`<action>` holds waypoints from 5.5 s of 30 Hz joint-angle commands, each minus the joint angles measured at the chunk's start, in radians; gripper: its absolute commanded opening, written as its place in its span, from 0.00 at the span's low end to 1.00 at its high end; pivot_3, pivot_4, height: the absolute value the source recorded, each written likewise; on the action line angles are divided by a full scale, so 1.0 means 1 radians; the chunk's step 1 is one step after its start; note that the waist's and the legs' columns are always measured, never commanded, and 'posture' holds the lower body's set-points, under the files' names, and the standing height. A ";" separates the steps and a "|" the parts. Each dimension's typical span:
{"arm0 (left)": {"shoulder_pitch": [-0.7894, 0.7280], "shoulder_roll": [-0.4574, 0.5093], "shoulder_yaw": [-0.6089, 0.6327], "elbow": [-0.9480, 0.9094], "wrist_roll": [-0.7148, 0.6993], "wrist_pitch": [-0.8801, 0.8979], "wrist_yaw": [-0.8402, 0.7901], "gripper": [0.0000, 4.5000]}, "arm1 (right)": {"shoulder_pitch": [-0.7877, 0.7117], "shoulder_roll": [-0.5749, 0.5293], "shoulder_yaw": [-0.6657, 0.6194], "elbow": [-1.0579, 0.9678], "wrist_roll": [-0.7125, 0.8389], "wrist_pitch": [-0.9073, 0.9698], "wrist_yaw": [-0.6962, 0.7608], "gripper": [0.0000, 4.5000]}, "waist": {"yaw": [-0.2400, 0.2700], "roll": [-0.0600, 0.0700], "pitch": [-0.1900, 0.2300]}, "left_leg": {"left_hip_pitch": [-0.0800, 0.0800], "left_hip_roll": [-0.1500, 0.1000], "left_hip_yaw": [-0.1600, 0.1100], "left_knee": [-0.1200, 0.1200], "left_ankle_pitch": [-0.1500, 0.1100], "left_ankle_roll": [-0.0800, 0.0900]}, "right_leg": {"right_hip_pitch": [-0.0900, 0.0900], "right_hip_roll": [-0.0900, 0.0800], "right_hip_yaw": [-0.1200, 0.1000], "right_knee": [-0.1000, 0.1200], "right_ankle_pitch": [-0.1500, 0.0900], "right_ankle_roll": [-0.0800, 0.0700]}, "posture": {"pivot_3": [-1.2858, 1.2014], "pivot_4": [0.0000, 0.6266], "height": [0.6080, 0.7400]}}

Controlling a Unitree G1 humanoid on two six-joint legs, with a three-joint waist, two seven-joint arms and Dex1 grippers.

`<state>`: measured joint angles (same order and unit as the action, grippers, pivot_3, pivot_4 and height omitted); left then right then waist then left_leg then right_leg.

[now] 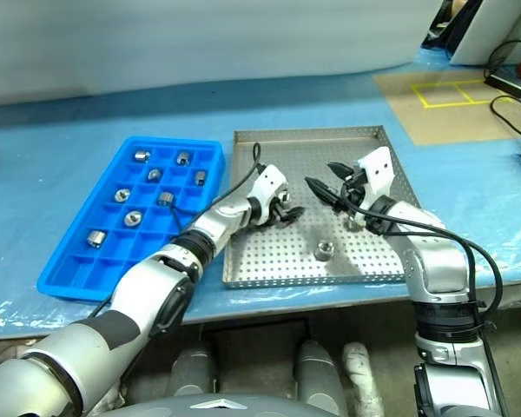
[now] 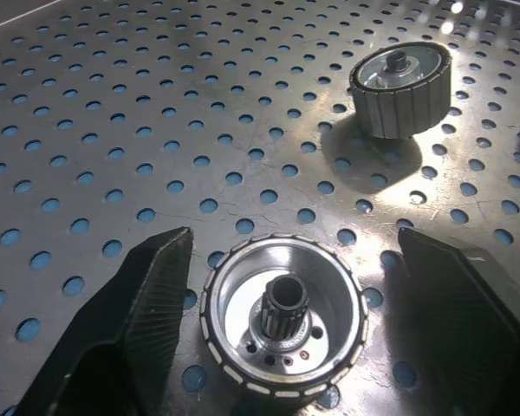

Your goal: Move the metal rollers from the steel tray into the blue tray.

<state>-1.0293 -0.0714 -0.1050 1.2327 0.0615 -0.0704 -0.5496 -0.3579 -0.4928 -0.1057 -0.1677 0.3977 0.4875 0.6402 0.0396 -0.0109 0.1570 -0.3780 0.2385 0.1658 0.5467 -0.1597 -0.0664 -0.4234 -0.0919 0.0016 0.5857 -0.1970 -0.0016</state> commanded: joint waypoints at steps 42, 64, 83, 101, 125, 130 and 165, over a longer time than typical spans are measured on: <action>0.882 0.720 0.446 -1.519 -0.489 0.618 -0.293 0.39 | -0.319 0.093 0.345 0.265 0.039 -0.013 0.441 0.72 | 0.043 0.001 0.001 | -0.003 0.005 0.003 -0.005 -0.002 -0.003 | -0.007 0.001 -0.004 0.002 -0.003 -0.004 | 0.59 0.24 1.00; 1.156 0.792 0.428 -1.483 -0.458 0.515 -0.305 0.39 | -0.385 0.179 0.393 0.414 -0.059 -0.097 0.617 0.72 | 0.097 -0.001 0.000 | -0.005 0.006 -0.001 -0.002 0.000 -0.005 | -0.010 0.002 -0.008 0.007 -0.003 -0.004 | 0.62 0.24 1.00; 0.805 0.787 0.254 -1.427 -0.470 0.535 -0.338 0.83 | -0.310 0.070 0.289 0.300 -0.032 -0.022 0.527 0.72 | 0.097 -0.002 -0.001 | -0.001 0.004 -0.001 0.002 0.004 -0.005 | -0.009 0.001 -0.003 0.019 -0.004 -0.005 | 0.56 0.24 1.00; 0.134 0.137 -0.248 -0.427 -0.163 0.102 -0.579 0.83 | -0.003 -0.142 -0.104 -0.024 0.065 0.140 0.210 0.72 | 0.013 -0.004 -0.002 | -0.001 0.001 0.000 0.007 0.007 0.000 | -0.007 0.001 0.002 0.019 -0.003 -0.004 | 0.41 0.24 1.00; 0.028 -0.088 -0.201 -0.054 0.007 -0.112 -0.485 0.83 | 0.243 -0.181 -0.215 -0.270 0.139 0.230 0.037 0.72 | -0.031 -0.002 -0.003 | 0.002 0.001 0.005 0.008 -0.003 0.011 | 0.002 -0.001 0.003 0.002 -0.002 -0.003 | 0.34 0.24 1.00; 0.040 -0.077 -0.208 -0.041 0.037 -0.110 -0.472 0.56 | 0.244 -0.179 -0.207 -0.263 0.134 0.223 0.032 0.72 | -0.031 -0.002 -0.003 | 0.003 0.001 0.005 0.008 -0.003 0.011 | 0.002 -0.001 0.003 0.002 -0.002 -0.003 | 0.34 0.24 1.00; 0.676 0.541 0.221 -1.534 -0.384 0.509 -0.365 0.39 | -0.331 -0.019 0.283 0.210 0.074 0.051 0.457 0.72 | 0.026 0.001 0.000 | -0.001 0.004 0.007 -0.002 -0.002 0.002 | -0.005 -0.001 -0.002 0.003 -0.002 -0.004 | 0.58 0.24 1.00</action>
<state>-0.3649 0.4562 0.0598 -0.2144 -0.2913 0.4214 -0.9605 -0.6550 -0.5178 0.1618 0.0042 0.4969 0.5945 1.0549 0.0653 -0.0101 0.1567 -0.3794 0.2427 0.1731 0.5451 -0.1621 -0.0642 -0.4292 -0.0927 -0.0014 0.5887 -0.1995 -0.0057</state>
